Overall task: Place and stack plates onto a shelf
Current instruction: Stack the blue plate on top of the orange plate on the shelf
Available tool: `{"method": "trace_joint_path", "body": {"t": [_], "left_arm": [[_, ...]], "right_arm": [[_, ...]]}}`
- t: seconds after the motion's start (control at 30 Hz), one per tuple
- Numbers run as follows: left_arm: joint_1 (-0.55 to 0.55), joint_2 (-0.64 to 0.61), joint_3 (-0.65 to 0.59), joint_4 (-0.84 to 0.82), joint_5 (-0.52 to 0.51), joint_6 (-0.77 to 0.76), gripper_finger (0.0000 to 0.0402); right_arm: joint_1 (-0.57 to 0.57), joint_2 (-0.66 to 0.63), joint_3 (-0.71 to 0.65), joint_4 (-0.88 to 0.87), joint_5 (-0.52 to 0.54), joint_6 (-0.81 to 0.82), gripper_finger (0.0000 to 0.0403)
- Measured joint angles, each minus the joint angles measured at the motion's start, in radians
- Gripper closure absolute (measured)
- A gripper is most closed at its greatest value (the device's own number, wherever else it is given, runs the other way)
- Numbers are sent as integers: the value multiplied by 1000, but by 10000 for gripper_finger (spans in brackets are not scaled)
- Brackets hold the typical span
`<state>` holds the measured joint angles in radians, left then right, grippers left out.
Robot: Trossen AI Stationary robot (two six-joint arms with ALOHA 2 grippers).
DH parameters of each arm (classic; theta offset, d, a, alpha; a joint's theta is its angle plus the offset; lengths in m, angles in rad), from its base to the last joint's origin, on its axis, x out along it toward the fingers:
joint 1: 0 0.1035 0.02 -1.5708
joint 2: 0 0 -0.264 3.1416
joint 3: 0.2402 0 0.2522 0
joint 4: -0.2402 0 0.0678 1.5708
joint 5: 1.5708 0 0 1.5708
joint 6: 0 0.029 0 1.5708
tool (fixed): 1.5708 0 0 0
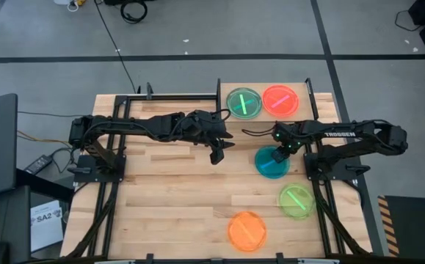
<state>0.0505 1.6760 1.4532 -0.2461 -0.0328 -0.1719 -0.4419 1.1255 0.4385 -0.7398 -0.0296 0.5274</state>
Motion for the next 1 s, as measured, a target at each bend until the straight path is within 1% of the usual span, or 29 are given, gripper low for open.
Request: {"method": "trace_joint_path", "body": {"t": [0.2,0.33,0.43,0.57,0.77,1.0], "left_arm": [[0,0,0,0,0,0,251],[0,0,0,0,0,0,251],[0,0,0,0,0,0,251],[0,0,0,0,0,0,251],[0,0,0,-4,0,0,251],[0,-35,1,-64,0,1,251]], "right_arm": [[0,-1,2,0,1,0,359],[0,-2,3,-1,2,0,391],[0,-2,3,-1,1,0,394],[0,-2,3,0,-27,0,390],[0,-1,7,-2,-63,0,396],[2,0,74,-4,-112,0,396]]}}
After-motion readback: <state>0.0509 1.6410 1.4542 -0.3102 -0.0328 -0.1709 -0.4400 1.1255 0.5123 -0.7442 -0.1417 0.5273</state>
